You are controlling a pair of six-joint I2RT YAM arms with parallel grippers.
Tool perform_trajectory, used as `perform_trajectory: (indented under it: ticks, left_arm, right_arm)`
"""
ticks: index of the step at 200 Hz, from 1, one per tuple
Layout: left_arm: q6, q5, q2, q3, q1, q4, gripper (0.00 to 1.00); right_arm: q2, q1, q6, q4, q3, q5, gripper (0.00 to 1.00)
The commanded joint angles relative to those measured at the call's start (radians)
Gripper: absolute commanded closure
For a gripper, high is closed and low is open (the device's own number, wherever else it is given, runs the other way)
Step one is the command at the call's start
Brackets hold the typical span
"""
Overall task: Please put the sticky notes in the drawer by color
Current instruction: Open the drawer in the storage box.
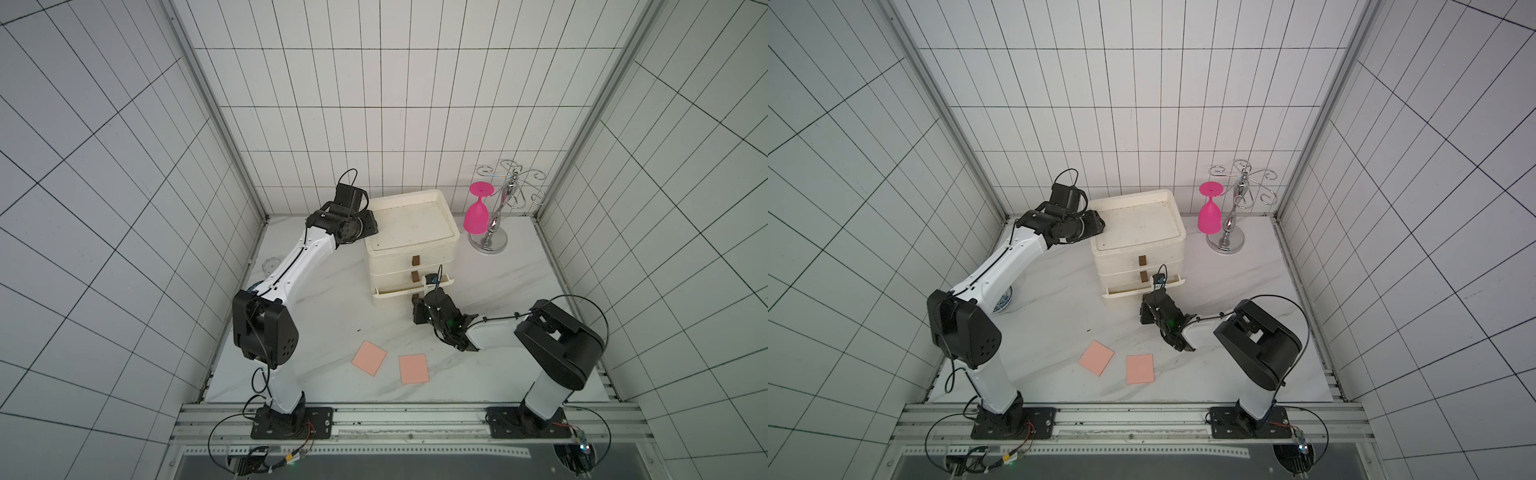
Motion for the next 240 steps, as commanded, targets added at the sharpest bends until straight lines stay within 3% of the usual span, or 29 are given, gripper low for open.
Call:
perform_trajectory:
  ticks: [1, 56, 168, 181, 191, 199, 216, 240]
  left_arm:
    - [0.03, 0.022, 0.067, -0.065, -0.011, -0.167, 0.46]
    - [0.03, 0.025, 0.07, -0.058, -0.01, -0.166, 0.46]
    - [0.012, 0.046, 0.094, -0.046, -0.014, -0.151, 0.46]
    - [0.009, 0.046, 0.092, -0.048, -0.017, -0.15, 0.46]
    - [0.009, 0.051, 0.088, -0.044, -0.02, -0.152, 0.46]
    - [0.009, 0.055, 0.082, -0.043, -0.022, -0.152, 0.45]
    - [0.007, 0.053, 0.057, -0.036, -0.022, -0.162, 0.41]
    - [0.014, 0.046, 0.002, -0.025, -0.014, -0.171, 0.34]
  right_arm:
    - [-0.005, -0.007, -0.008, 0.024, 0.03, 0.008, 0.94]
    - [-0.125, 0.005, 0.012, -0.018, -0.064, 0.001, 1.0]
    - [-0.504, 0.225, 0.237, -0.49, -0.219, 0.054, 1.0]
    - [-0.524, 0.225, 0.221, -0.527, -0.204, 0.062, 0.89]
    - [-0.537, 0.226, 0.203, -0.576, -0.178, 0.075, 0.68]
    - [-0.55, 0.225, 0.185, -0.619, -0.153, 0.077, 0.6]
    - [-0.581, 0.232, 0.167, -0.72, -0.107, 0.082, 0.49]
    - [-0.627, 0.257, 0.154, -0.859, -0.06, 0.082, 0.42]
